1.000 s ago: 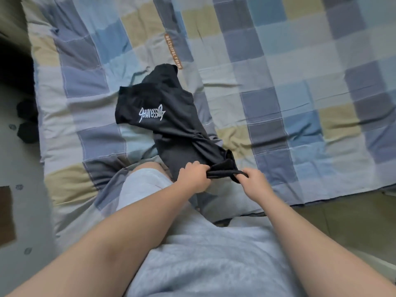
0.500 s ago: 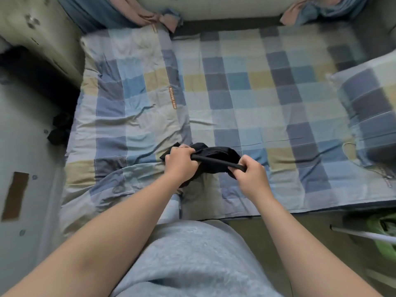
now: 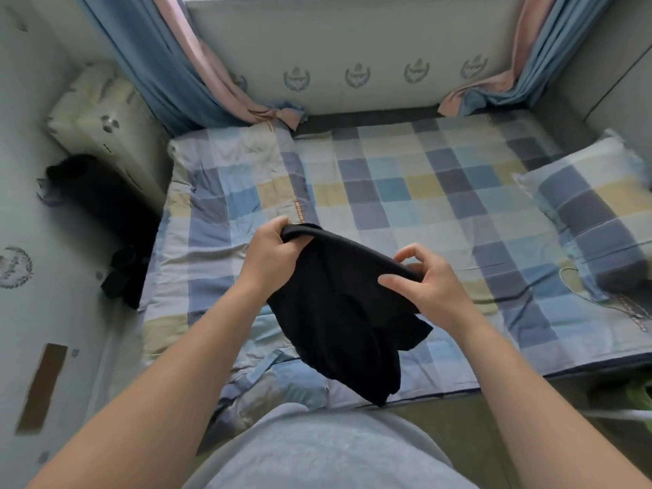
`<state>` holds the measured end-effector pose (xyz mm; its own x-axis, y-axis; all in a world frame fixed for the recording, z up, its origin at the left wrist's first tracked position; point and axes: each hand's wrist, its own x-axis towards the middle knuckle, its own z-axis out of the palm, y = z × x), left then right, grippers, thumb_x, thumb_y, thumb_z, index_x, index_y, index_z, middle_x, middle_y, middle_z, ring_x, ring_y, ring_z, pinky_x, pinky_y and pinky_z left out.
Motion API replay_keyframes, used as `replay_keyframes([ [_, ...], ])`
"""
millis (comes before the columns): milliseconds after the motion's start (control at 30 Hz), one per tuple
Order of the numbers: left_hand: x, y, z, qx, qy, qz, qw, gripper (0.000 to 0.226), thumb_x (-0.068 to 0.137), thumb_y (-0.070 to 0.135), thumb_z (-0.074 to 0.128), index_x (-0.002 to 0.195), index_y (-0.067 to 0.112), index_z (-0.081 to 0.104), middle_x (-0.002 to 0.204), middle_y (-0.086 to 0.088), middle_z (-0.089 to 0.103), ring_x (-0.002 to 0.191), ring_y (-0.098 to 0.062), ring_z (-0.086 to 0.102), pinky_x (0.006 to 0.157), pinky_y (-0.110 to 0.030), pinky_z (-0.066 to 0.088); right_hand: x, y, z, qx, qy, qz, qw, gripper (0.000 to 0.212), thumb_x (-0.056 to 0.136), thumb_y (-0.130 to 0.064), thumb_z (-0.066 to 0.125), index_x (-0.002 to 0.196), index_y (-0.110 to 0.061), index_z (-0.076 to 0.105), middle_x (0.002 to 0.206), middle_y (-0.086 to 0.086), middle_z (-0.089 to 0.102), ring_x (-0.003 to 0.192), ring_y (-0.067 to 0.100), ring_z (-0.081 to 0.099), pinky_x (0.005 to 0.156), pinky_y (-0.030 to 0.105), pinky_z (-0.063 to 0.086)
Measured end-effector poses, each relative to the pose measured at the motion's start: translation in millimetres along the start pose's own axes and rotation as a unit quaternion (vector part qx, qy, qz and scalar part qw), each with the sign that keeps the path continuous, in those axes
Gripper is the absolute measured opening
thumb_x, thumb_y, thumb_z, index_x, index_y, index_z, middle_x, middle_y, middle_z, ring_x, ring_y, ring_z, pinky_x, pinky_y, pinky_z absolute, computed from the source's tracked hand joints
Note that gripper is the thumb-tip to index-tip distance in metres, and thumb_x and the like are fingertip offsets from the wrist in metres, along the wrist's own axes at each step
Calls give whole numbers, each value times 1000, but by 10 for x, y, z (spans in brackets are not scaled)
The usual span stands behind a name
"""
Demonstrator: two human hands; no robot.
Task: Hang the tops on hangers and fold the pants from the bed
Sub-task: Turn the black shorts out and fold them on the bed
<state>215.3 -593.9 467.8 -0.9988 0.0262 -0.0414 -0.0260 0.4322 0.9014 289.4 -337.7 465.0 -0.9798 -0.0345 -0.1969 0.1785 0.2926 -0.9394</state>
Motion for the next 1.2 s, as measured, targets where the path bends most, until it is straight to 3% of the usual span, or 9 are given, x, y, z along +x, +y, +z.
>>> replay_keyframes([
  [200,-3,-23,-257,-23,-41,37,998,28,89,10,67,67,14,50,54,18,47,51,-3,41,49,-17,34,-21,253,231,-184,-22,62,981,12,88,-18,75,80,-13,67,72,7,65,72,26,61,66,36,49],
  [433,-10,-167,-324,-52,12,-8,999,24,98,35,61,77,24,56,61,18,54,56,-1,50,61,-30,43,12,-36,382,-13,-9,43,999,29,100,-20,60,90,6,67,77,9,62,74,22,59,72,38,47],
  [500,-39,-120,-289,-62,11,-6,998,3,98,36,62,98,32,61,88,25,63,82,7,60,79,-25,51,65,-178,382,30,-6,36,999,25,102,-19,57,91,-3,72,78,8,69,74,22,66,70,35,54],
  [600,-123,-98,-171,-14,12,3,1000,52,89,49,67,136,40,46,134,27,46,129,2,42,108,-23,32,184,-332,336,40,-7,4,999,23,102,-17,56,93,-3,71,73,8,63,66,21,59,58,28,49],
  [667,-196,-23,-57,-5,-13,23,1000,66,80,60,67,139,41,45,146,23,39,141,-4,34,114,-29,26,267,-396,276,45,-13,-13,999,22,102,-14,55,90,-4,71,65,0,60,58,12,54,50,22,43],
  [833,-362,79,401,-36,-157,-19,987,48,68,64,75,106,37,66,106,20,68,96,3,66,81,-23,52,363,-478,14,52,-1,-51,997,29,104,-23,54,79,-17,70,61,-10,62,55,4,57,50,16,44],
  [933,-386,147,767,8,-242,-55,969,66,64,69,75,120,37,62,117,22,65,102,2,65,89,-28,55,378,-528,-189,44,5,-61,997,35,102,-31,56,71,-28,70,67,-8,63,66,9,60,59,21,50],
  [1033,-381,258,1175,21,-271,-73,960,74,71,62,76,136,36,51,132,17,57,117,-5,57,98,-32,51,374,-587,-443,63,7,-75,995,30,98,-38,58,79,-18,70,77,8,65,75,21,62,70,36,53],
  [1200,-290,395,1677,26,-243,-40,969,36,94,37,66,129,28,61,122,10,68,106,-11,64,94,-33,53,350,-649,-788,88,20,-102,991,30,94,-38,63,86,-10,69,92,28,63,81,28,63,77,48,54],
])
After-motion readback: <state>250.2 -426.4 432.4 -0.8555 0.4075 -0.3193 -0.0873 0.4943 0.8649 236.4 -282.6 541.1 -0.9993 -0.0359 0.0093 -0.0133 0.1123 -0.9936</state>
